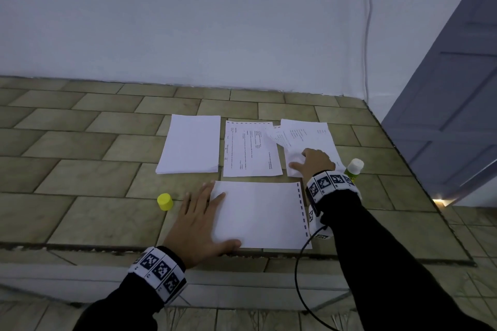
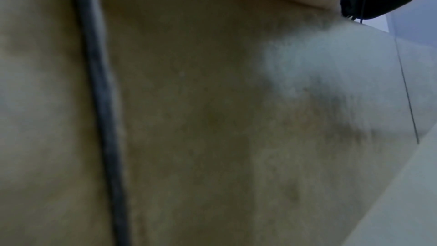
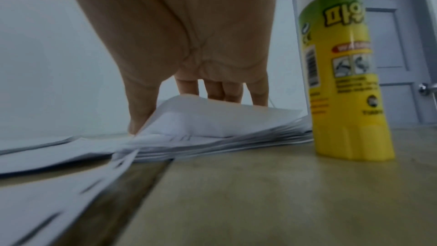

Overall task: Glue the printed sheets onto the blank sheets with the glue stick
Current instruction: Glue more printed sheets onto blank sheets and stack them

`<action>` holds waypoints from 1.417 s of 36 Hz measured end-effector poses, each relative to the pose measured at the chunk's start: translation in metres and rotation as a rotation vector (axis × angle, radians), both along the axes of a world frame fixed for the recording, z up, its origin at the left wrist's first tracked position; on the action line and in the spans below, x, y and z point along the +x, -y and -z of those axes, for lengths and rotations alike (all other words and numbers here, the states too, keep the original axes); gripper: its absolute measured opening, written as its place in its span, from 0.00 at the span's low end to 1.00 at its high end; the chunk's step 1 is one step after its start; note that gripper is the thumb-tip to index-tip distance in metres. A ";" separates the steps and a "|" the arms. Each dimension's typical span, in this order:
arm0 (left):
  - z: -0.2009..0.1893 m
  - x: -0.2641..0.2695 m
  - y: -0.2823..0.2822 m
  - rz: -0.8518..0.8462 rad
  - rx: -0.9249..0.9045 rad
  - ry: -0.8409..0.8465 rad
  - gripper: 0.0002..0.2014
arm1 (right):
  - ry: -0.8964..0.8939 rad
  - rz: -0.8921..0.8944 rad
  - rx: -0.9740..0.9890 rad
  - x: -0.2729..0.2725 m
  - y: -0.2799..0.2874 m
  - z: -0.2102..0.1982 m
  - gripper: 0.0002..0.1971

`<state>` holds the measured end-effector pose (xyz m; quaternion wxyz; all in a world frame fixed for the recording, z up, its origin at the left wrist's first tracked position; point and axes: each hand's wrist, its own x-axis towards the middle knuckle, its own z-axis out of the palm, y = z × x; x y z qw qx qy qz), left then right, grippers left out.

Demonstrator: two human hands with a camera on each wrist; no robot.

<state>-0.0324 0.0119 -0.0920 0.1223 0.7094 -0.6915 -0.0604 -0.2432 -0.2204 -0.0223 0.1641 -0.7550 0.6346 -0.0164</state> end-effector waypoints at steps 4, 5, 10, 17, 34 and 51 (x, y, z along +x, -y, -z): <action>0.000 0.001 0.000 -0.030 -0.019 -0.070 0.57 | 0.131 -0.012 -0.055 -0.004 -0.007 -0.007 0.22; -0.001 0.002 0.001 -0.035 -0.024 -0.086 0.56 | 0.159 -0.029 -0.075 -0.004 -0.010 -0.010 0.22; -0.002 0.011 0.003 -0.060 -0.152 -0.425 0.47 | 0.354 -0.197 -0.090 -0.009 -0.039 -0.021 0.20; -0.039 0.008 0.008 -0.249 -0.273 -1.164 0.33 | 0.444 -0.387 0.024 -0.031 -0.090 -0.020 0.20; -0.042 0.013 0.022 -0.283 -0.030 -1.139 0.12 | 0.745 -0.137 0.212 -0.065 -0.103 0.001 0.21; -0.041 0.017 0.015 -0.245 0.018 -0.794 0.12 | 0.612 -0.187 0.156 -0.072 -0.102 0.001 0.12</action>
